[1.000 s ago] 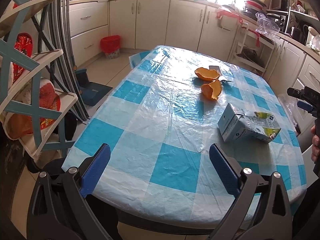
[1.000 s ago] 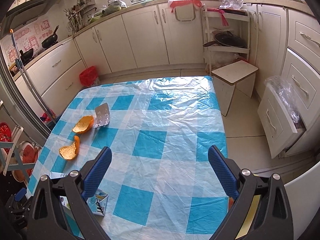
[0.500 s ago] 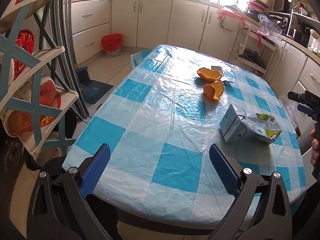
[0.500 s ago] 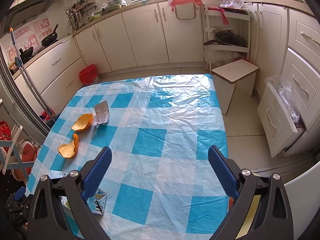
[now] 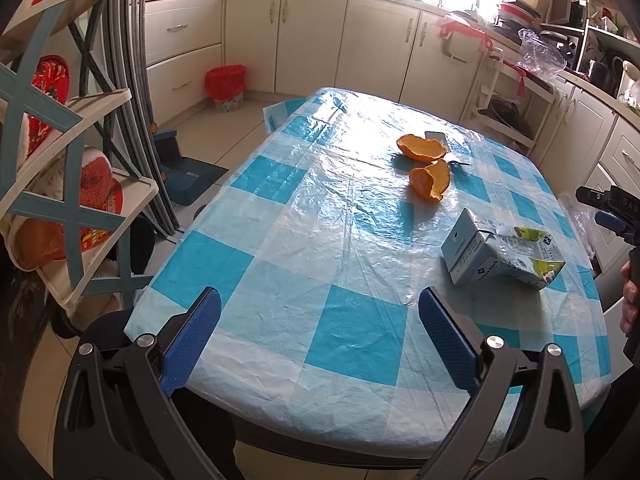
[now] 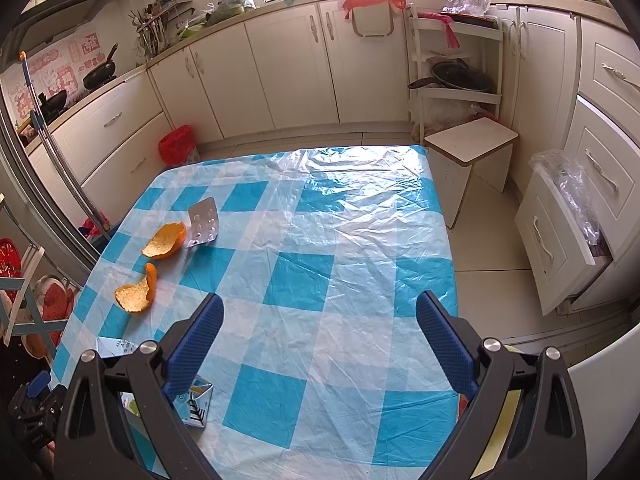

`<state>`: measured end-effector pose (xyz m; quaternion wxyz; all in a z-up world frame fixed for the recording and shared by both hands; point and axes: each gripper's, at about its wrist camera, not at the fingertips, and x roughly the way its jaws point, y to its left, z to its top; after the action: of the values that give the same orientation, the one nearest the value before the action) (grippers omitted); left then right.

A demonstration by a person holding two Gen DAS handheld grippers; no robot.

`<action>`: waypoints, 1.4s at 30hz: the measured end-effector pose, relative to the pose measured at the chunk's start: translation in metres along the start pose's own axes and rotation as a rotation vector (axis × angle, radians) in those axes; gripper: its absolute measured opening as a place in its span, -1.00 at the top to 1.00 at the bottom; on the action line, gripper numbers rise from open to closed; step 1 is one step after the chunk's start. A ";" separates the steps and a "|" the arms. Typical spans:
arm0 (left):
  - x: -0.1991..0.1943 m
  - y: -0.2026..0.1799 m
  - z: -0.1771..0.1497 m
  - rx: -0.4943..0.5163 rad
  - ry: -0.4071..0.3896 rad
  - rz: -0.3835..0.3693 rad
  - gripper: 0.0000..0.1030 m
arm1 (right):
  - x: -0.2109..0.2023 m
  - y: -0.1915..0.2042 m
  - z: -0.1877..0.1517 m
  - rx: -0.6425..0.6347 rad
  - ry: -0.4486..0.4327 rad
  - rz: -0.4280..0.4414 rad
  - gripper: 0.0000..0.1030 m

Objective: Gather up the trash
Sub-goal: 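Move both open tools toward the orange peels and juice carton, then grasp an orange peel with the right gripper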

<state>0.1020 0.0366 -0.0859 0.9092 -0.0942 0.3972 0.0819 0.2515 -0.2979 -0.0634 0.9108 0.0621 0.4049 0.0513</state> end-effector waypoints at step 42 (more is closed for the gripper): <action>-0.030 -0.001 0.010 0.107 -0.058 -0.174 -0.85 | 0.118 0.162 0.029 -0.274 0.383 0.207 -0.37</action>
<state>0.0893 0.0353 -0.0571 0.9277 -0.0773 0.3649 -0.0159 0.3448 -0.1234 -0.1057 0.8073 -0.0316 0.5507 0.2097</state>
